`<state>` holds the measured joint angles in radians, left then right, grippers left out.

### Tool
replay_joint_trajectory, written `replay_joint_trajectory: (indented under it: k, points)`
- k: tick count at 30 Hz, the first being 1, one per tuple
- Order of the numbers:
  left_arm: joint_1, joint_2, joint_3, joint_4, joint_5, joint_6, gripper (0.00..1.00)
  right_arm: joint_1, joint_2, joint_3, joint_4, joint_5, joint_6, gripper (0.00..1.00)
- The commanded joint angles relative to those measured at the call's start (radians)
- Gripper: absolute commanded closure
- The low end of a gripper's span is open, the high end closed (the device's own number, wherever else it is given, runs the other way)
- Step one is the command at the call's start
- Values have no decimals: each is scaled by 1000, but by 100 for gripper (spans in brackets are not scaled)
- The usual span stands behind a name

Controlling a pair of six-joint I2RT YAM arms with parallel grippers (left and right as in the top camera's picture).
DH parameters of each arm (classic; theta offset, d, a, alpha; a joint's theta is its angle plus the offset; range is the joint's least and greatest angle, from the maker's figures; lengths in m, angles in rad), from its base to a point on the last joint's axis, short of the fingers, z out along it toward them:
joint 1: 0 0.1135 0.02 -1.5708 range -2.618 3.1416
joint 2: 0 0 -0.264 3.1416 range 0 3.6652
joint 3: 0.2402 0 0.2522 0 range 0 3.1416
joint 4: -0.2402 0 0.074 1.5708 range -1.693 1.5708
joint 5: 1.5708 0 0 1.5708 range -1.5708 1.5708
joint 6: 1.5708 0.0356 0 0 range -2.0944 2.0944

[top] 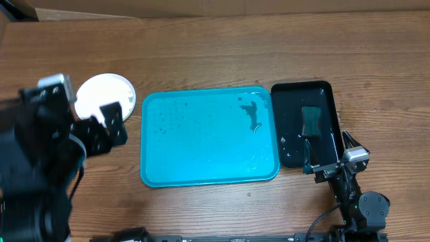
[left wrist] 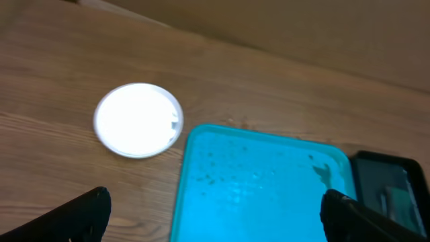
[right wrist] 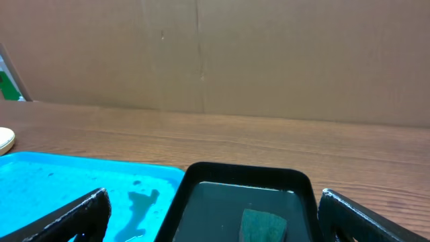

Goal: Clean dirty plates on tray and stack at the side

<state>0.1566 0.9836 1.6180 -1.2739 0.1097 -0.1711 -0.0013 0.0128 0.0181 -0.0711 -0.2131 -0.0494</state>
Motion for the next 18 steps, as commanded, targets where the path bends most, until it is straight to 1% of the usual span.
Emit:
replay_joint_trajectory:
  k: [1, 4, 6, 12, 18]
  points:
    - [-2, -101, -95, 6, -85, 26, 0, -5, -10, -10, 6, 2, -4, 0]
    - [-2, -194, -200, 29, -84, 26, 0, -5, -10, -10, 6, 2, -4, 0]
    - [-2, -258, -278, 81, -95, 26, 0, -5, -10, -10, 6, 2, -4, 0]
    - [-2, -473, -576, 386, -93, 22, 0, -5, -10, -10, 6, 2, -4, 0]
    - [-2, -665, -885, 739, -91, -40, 0, -5, -10, -10, 6, 2, -4, 0]
